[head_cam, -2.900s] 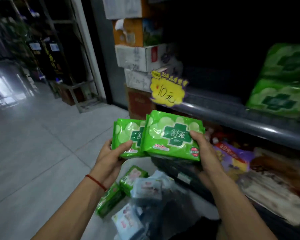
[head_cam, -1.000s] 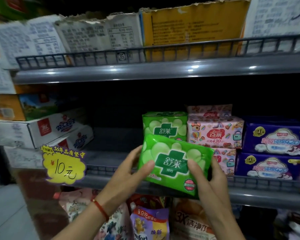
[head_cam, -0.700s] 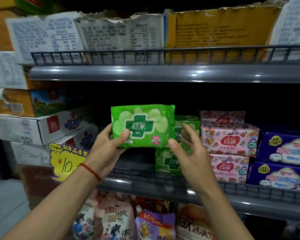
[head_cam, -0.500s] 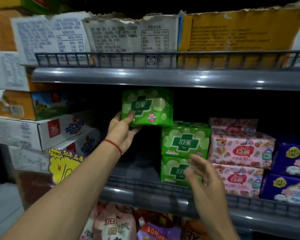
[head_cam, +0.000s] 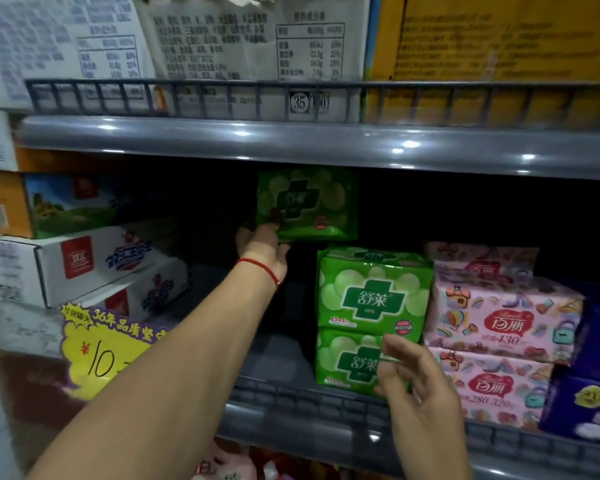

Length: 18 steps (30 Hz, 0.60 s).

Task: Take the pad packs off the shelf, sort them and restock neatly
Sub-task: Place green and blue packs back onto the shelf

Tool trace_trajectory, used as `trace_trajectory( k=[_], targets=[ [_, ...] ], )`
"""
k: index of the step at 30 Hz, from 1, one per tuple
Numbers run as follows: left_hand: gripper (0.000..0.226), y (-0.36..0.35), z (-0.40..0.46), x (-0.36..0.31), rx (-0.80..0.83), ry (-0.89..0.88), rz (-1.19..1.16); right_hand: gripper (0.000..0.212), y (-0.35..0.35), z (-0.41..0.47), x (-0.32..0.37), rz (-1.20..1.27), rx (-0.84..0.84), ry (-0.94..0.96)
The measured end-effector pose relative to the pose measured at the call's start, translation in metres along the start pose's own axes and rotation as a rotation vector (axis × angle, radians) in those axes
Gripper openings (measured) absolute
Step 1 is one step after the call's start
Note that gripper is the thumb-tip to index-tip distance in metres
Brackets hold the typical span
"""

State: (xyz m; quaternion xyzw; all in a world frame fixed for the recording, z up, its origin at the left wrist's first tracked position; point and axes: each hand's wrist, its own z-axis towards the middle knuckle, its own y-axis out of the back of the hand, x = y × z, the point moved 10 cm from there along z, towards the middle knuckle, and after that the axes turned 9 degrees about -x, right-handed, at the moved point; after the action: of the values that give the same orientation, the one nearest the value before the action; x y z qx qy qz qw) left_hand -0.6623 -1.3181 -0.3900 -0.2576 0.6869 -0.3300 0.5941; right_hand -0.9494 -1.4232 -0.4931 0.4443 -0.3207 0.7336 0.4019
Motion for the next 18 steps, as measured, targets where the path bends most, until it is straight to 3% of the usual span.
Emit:
trace_trajectory(
  k=[3,6,9,11,15,18],
  targets=[
    [0.04,-0.023,-0.001,0.023,0.054,-0.088,0.081,0.039,0.001,0.0,-0.005,0.001,-0.037,-0.008],
    [0.043,-0.036,0.003,0.037,0.124,-0.152,0.244,0.051,0.008,0.002,-0.013,0.005,-0.074,-0.034],
    [0.044,-0.045,0.019,0.039,0.186,-0.181,0.35,0.046,0.014,0.006,-0.018,-0.009,-0.093,-0.028],
    [0.049,-0.054,0.028,0.038,0.241,-0.203,0.389,0.044,0.017,0.011,-0.019,-0.032,-0.082,-0.015],
    [0.079,-0.06,0.052,0.05,0.208,-0.164,0.347,0.052,0.023,0.026,-0.008,-0.07,-0.085,0.055],
    [0.076,-0.074,0.058,0.051,0.214,-0.211,0.417,0.074,0.03,0.035,0.004,-0.124,-0.122,0.169]
  ],
)
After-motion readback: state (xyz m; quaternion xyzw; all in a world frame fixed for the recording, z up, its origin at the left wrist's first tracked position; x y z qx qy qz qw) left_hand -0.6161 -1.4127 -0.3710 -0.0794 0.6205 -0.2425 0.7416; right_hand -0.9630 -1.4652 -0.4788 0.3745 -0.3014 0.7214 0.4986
